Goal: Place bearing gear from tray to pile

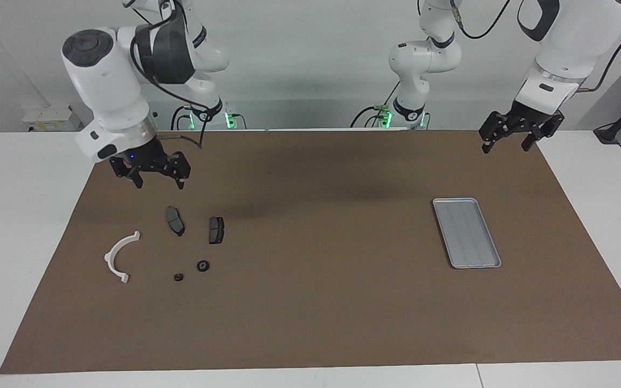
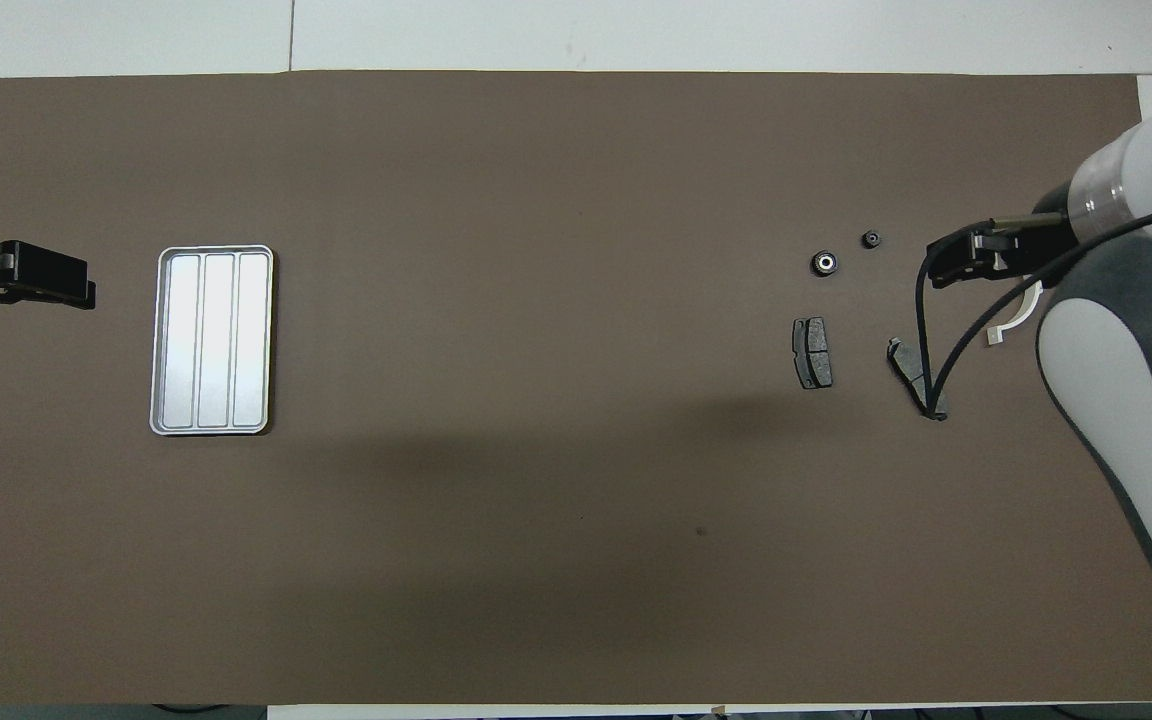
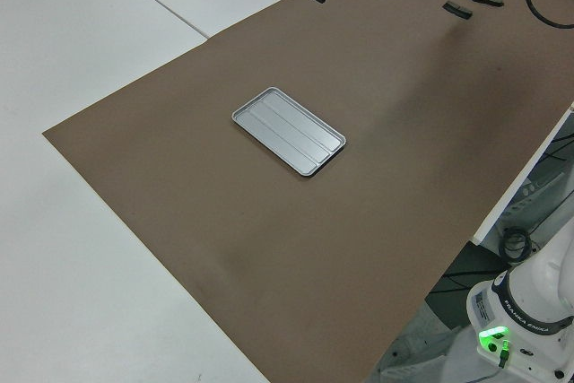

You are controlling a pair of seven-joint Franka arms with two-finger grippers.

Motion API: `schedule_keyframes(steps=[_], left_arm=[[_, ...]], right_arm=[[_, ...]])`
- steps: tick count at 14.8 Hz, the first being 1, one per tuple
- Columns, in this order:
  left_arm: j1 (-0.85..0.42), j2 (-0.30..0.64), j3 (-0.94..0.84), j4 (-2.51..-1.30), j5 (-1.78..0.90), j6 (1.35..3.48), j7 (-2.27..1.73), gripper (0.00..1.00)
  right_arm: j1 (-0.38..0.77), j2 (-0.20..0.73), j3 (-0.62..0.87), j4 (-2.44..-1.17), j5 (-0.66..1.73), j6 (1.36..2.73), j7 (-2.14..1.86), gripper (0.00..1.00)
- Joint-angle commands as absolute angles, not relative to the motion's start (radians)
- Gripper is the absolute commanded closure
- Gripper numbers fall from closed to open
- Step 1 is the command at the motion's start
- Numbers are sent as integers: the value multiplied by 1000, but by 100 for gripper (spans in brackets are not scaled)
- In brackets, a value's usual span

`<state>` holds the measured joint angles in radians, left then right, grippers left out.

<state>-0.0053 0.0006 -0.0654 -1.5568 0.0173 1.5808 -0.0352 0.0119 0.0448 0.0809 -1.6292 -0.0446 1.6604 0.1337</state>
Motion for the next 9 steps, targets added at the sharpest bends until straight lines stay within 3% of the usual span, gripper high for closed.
schedule_keyframes(steps=[1,9], left_arm=[[-15,3,-54,-1549,6,1591,-18,0],[-17,2,-54,-1552,6,1589,-18,0]], right_arm=[[28,-58,72,-1671,-21,1579,146,0],[35,-124,72,-1671,-21,1497,146,0]])
